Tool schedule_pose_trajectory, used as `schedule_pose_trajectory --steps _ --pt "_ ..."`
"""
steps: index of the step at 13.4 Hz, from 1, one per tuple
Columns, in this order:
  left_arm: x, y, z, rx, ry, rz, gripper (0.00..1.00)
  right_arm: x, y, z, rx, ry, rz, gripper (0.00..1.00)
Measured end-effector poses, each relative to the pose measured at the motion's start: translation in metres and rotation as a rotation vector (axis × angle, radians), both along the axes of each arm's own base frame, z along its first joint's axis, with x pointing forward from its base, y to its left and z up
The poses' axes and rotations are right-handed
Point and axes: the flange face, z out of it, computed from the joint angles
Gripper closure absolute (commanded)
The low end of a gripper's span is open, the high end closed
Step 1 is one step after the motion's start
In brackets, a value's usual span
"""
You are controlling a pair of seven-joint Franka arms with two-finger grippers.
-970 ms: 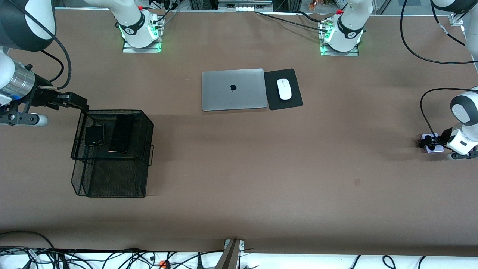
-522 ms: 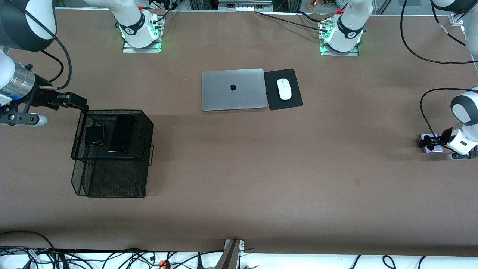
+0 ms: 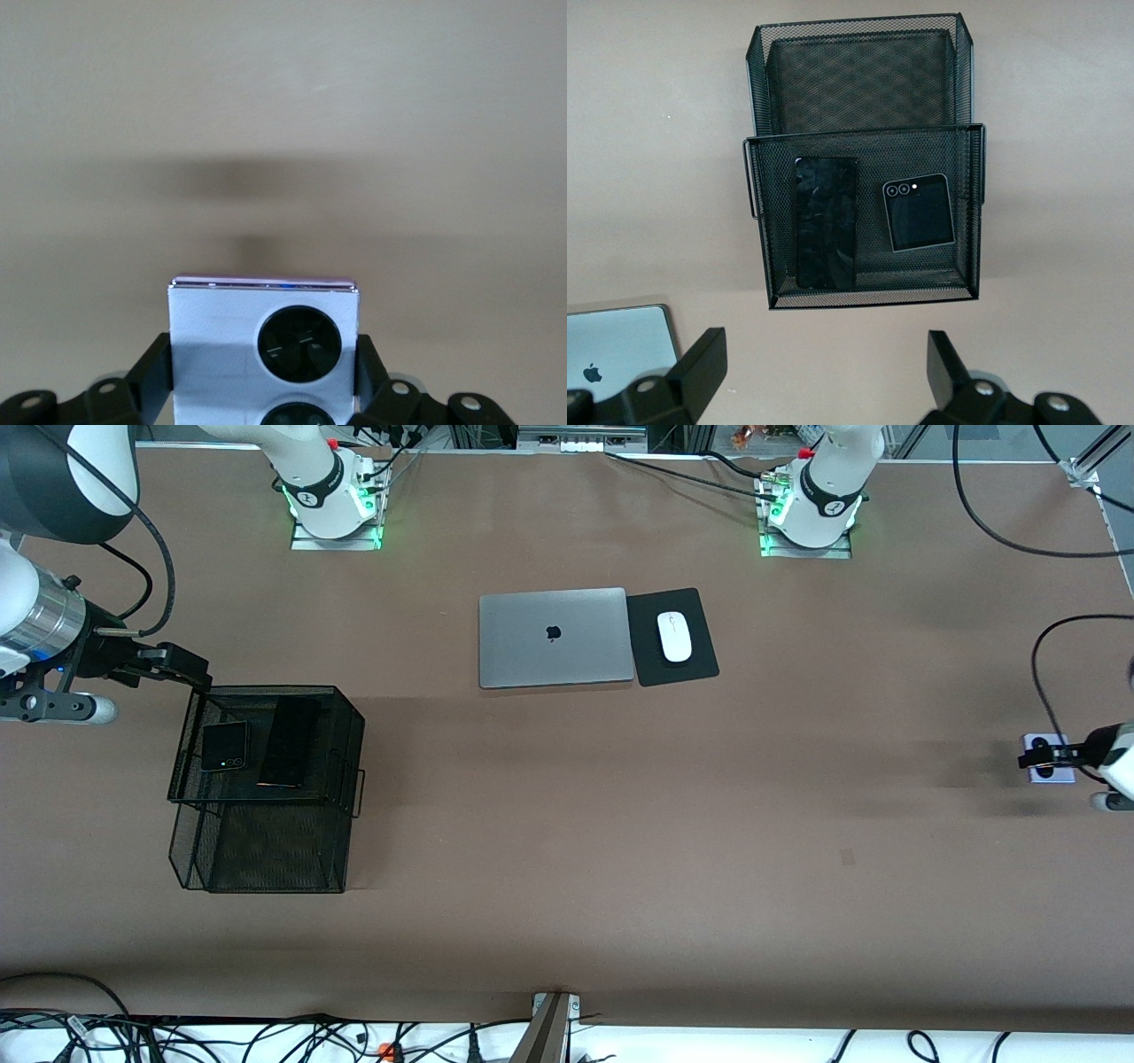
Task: Place phones with both arms
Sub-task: 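Lift the white flip phone and carry it toward the laptop with the left gripper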
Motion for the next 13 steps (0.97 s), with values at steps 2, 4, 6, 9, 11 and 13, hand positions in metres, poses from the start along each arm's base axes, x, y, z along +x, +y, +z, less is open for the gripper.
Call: schedule_pose_trajectory --steps 2,4,6,9,11,13 --pt "0.015 -0.047 0.053 -0.021 0.056 -0.06 0.85 0.001 0.004 -0.001 -0.001 0.002 0.009 0.0" --pt "0.03 -0.104 0.085 -0.048 0.068 -0.145 0.85 0.006 0.016 -0.004 0.008 0.003 0.032 0.0" --pt "0.044 -0.171 0.096 -0.088 0.049 -0.232 0.85 0.011 0.016 -0.009 0.023 0.01 0.038 0.0" --pt "0.053 -0.293 0.084 -0.148 0.072 -0.276 0.86 0.015 0.013 -0.014 0.008 0.022 0.019 0.0" --pt "0.054 -0.382 0.062 -0.193 0.076 -0.234 0.9 0.014 0.027 -0.012 -0.002 0.023 0.011 0.0" --pt "0.051 -0.461 0.049 -0.218 0.034 -0.243 0.82 0.011 0.036 -0.009 -0.002 0.022 0.007 0.0"
